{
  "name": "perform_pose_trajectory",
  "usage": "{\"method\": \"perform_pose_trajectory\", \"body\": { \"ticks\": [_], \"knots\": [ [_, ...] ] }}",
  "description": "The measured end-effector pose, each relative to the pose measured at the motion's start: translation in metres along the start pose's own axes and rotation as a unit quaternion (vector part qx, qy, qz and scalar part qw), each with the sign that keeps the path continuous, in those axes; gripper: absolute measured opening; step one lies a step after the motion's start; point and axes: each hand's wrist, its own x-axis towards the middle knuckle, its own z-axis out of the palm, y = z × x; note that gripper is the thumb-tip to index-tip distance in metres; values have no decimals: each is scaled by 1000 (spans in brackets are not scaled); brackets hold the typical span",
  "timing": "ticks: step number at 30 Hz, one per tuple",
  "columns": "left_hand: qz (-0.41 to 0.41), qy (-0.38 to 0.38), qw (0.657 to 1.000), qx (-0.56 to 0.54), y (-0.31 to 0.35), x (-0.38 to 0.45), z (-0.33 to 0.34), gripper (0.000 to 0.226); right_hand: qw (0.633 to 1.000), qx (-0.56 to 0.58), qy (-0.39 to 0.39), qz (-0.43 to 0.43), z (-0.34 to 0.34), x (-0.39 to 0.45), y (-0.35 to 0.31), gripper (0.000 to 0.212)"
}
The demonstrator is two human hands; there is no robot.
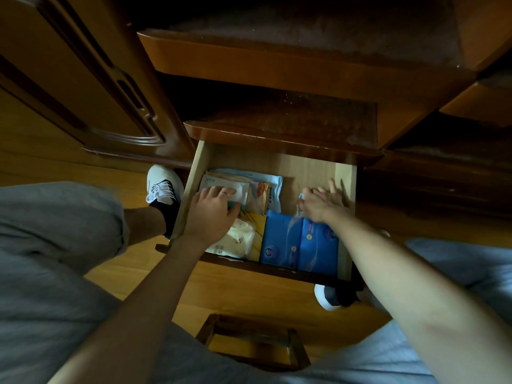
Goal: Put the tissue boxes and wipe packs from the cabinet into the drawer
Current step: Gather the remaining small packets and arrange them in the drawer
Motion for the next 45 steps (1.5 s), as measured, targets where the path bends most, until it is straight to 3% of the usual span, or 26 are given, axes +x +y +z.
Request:
{"method": "perform_pose_trajectory", "body": {
  "ticks": [4, 7, 11, 15, 16, 18, 20, 21, 23, 25, 27, 28, 30, 32, 34, 37, 40, 42, 45],
  "knots": [
    [-72, -51, 996, 10, -15, -3, -17, 50, 999, 32, 26, 13, 4, 0, -1, 55],
    [-132, -137, 982, 13, -26, -9, -19, 57, 991, 78, 102, 26, 4, -4, -4, 67],
    [-114, -279, 953, 28, -35, -9, -28, 73, 979, 108, 173, -5, -4, -14, -16, 69],
    [-85, -236, 967, 45, -38, -8, -33, 60, 941, 198, 251, -114, -23, -43, -45, 54],
    [-89, -217, 971, 34, -37, -9, -33, 57, 928, 244, 241, -146, -29, -51, -53, 48],
    [-101, -194, 976, -22, -30, -9, -34, 57, 909, 351, 114, -193, -38, -67, -69, 46],
    [-116, -169, 971, -122, -28, -8, -35, 55, 880, 426, -21, -207, -42, -78, -80, 64],
    [-121, -156, 965, -173, -27, -8, -37, 55, 868, 450, -48, -205, -43, -83, -82, 74],
    [-132, -133, 948, -258, -25, -6, -41, 56, 832, 520, -52, -186, -40, -88, -78, 75],
    [-151, -107, 921, -343, -20, -5, -43, 46, 795, 588, -37, -142, -39, -88, -68, 57],
    [-200, -99, 864, -452, -11, -2, -44, 47, 774, 623, -25, -112, -42, -89, -57, 50],
    [-229, -111, 835, -488, -5, 0, -44, 54, 773, 626, -17, -101, -44, -90, -52, 50],
    [-253, -138, 812, -508, 6, 1, -40, 50, 782, 617, 2, -87, -51, -96, -41, 50],
    [-240, -134, 819, -504, 20, 4, -33, 34, 819, 568, 22, -83, -61, -104, -26, 51],
    [-246, -113, 825, -496, 32, 14, -24, 37, 868, 490, 38, -77, -71, -112, -1, 60],
    [-262, -73, 827, -492, 53, 35, -14, 40, 904, 422, 69, -25, -80, -120, 44, 59],
    [-287, -67, 836, -463, 72, 55, -1, 26, 905, 394, 124, 104, -61, -123, 78, 53],
    [-296, -87, 860, -407, 79, 67, 9, 31, 885, 420, 110, 168, -32, -124, 88, 60],
    [-290, -122, 880, -356, 87, 89, 27, 34, 878, 449, 57, 158, 6, -118, 86, 59]
  ]
}}
